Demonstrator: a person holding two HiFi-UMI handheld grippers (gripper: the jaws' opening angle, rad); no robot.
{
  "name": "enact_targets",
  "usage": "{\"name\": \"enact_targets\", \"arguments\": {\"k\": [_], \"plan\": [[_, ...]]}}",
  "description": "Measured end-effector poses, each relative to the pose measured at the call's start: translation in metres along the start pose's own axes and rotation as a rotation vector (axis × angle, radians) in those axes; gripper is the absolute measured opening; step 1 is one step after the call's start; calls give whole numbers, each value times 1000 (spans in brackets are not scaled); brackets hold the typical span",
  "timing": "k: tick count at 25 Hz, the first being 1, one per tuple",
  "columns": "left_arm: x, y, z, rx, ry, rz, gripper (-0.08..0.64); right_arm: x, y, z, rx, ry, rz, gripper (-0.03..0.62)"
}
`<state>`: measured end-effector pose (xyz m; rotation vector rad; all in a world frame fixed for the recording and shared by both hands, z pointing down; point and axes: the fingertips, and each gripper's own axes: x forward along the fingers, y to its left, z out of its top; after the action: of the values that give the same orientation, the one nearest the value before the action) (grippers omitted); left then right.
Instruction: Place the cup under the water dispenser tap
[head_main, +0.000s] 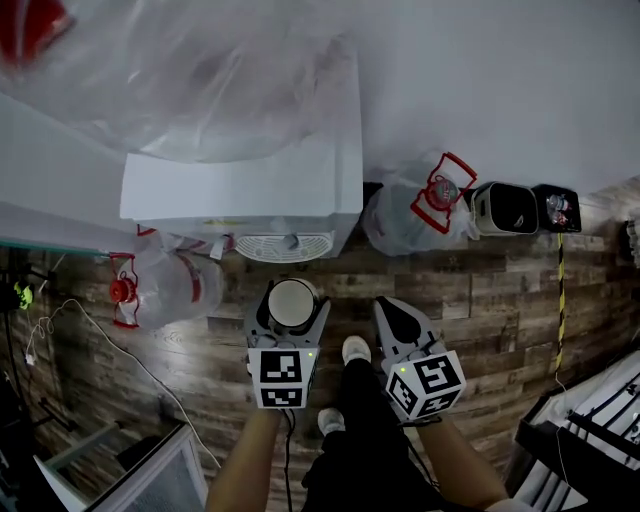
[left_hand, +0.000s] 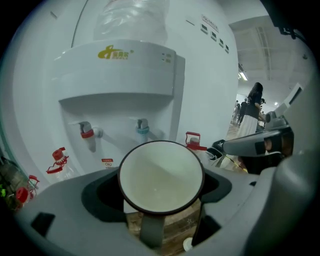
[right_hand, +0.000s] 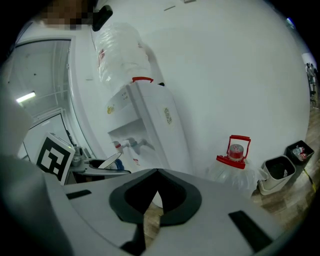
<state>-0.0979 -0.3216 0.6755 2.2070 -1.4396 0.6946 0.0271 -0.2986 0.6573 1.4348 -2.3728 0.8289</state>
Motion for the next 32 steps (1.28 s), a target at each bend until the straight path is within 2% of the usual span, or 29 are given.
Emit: {"name": "enact_targets", "arguments": {"k": [15, 32], "plan": [[65, 33, -37, 15, 12, 29, 446, 54, -8, -26, -41, -21, 13, 18], [119, 48, -44, 24, 27, 25, 446, 79, -20, -44, -42, -10, 11, 18]]}}
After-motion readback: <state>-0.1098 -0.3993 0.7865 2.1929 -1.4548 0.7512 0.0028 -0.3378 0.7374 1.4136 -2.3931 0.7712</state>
